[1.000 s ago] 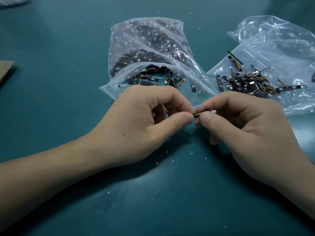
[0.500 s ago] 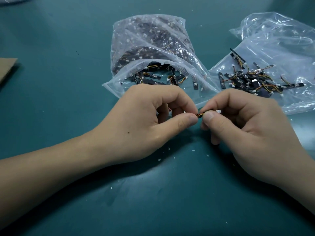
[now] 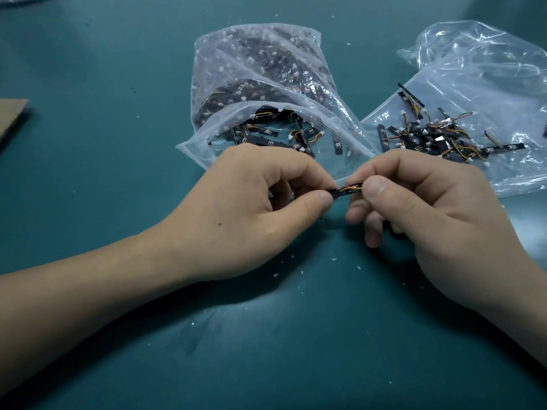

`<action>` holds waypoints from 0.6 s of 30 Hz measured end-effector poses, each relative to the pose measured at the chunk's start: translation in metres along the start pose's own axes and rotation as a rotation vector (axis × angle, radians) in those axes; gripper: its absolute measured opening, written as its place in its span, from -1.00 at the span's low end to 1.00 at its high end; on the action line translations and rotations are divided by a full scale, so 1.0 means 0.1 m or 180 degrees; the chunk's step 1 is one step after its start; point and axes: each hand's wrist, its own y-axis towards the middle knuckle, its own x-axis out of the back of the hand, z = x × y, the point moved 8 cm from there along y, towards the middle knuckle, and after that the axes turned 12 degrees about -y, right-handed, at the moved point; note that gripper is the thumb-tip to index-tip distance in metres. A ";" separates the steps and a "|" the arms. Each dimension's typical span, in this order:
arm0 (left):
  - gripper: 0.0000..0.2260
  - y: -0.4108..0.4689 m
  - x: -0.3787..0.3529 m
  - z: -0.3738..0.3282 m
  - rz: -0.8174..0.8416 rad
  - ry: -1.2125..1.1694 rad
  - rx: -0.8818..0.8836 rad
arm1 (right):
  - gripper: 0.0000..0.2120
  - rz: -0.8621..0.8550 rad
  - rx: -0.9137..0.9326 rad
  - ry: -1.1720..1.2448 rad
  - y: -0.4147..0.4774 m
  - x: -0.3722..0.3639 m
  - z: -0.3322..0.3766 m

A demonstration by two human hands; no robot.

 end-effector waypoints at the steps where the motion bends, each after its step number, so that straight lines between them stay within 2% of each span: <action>1: -0.93 0.00 0.00 0.00 0.0008 0.0003 -0.0010 | -0.89 0.0011 0.0000 -0.0017 0.00 0.00 -0.01; 3: -0.93 0.00 0.00 -0.01 0.0016 0.0003 -0.0025 | -0.94 0.0018 0.0003 -0.0094 0.00 -0.01 -0.01; 18: -0.95 0.00 -0.01 -0.04 0.0066 0.0024 -0.0010 | -0.93 0.0064 0.0081 -0.0283 -0.01 -0.03 0.01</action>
